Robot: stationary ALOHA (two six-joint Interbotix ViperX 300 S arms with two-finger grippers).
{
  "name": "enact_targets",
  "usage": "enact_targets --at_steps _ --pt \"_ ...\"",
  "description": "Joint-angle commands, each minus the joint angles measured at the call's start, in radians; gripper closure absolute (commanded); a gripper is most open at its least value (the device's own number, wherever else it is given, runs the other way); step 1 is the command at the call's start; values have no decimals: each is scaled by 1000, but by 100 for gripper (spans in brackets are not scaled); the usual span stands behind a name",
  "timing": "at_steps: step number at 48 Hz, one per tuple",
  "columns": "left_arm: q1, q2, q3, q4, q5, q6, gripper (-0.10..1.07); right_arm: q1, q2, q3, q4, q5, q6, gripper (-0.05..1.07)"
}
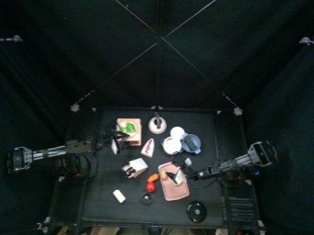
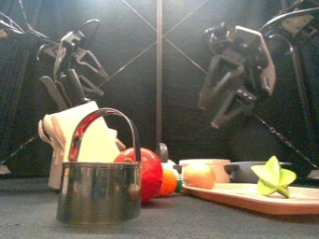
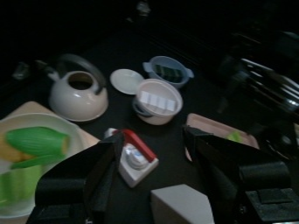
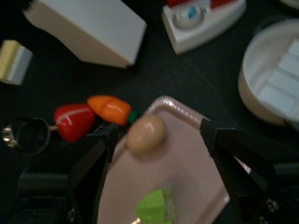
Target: Grab starfruit top
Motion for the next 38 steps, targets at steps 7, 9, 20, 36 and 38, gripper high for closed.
enact_targets --at_steps 7,9,20,36,38 --pt "-51 2 6 0 -49 3 7 109 0 64 34 15 -54 -2" --pt "-51 2 8 2 -51 3 7 126 6 66 43 25 -66 -2" --pt "-51 2 11 0 -51 3 7 160 14 55 129 51 -118 -2" --pt "-49 2 15 0 -49 3 7 160 55 29 250 41 -206 -2" --pt "-49 2 17 0 -49 3 7 160 71 21 253 37 -225 -2"
